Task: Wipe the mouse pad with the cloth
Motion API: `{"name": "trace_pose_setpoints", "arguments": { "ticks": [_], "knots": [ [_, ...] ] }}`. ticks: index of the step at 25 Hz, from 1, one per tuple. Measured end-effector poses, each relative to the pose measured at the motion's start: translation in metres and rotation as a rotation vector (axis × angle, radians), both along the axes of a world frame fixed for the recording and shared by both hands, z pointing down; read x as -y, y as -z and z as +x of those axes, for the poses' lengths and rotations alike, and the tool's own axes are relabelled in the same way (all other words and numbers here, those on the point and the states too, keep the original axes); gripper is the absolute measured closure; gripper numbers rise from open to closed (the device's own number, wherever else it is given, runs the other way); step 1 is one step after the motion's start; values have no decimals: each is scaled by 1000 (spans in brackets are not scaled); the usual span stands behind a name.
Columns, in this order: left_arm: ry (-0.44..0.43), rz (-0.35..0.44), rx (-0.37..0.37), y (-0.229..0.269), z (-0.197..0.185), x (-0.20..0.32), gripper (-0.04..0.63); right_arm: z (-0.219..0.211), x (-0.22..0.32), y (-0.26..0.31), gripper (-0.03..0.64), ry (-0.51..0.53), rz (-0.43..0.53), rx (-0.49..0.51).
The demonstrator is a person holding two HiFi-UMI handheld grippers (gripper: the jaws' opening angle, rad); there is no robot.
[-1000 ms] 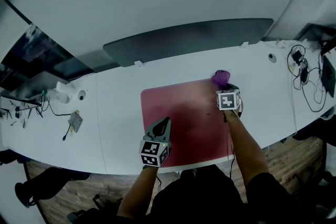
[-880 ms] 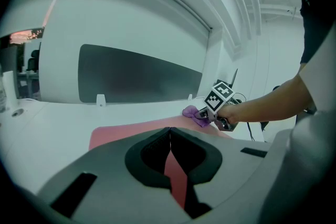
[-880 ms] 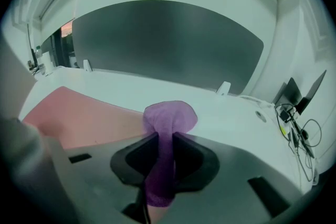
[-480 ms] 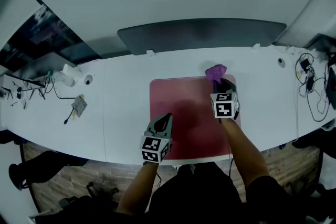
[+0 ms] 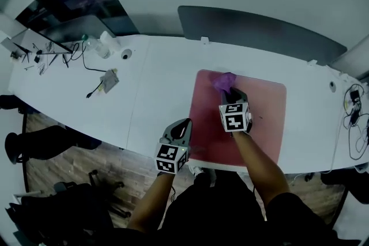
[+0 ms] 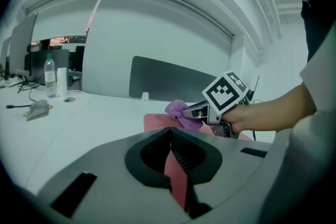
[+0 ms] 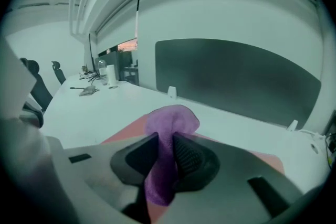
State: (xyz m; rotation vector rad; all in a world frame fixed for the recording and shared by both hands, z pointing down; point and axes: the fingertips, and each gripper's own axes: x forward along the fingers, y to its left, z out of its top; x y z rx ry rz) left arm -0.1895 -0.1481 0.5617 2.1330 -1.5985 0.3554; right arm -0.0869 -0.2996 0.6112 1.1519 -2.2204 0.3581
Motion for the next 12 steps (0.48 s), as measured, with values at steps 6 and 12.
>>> {"name": "trace_pose_setpoints", "arguments": {
  "ticks": [6, 12],
  "knots": [
    [66, 11, -17, 7, -26, -26, 574, -66, -32, -20, 526, 139, -56, -30],
    [119, -16, -15, -2, -47, -44, 574, -93, -50, -48, 526, 194, -77, -112]
  ]
}}
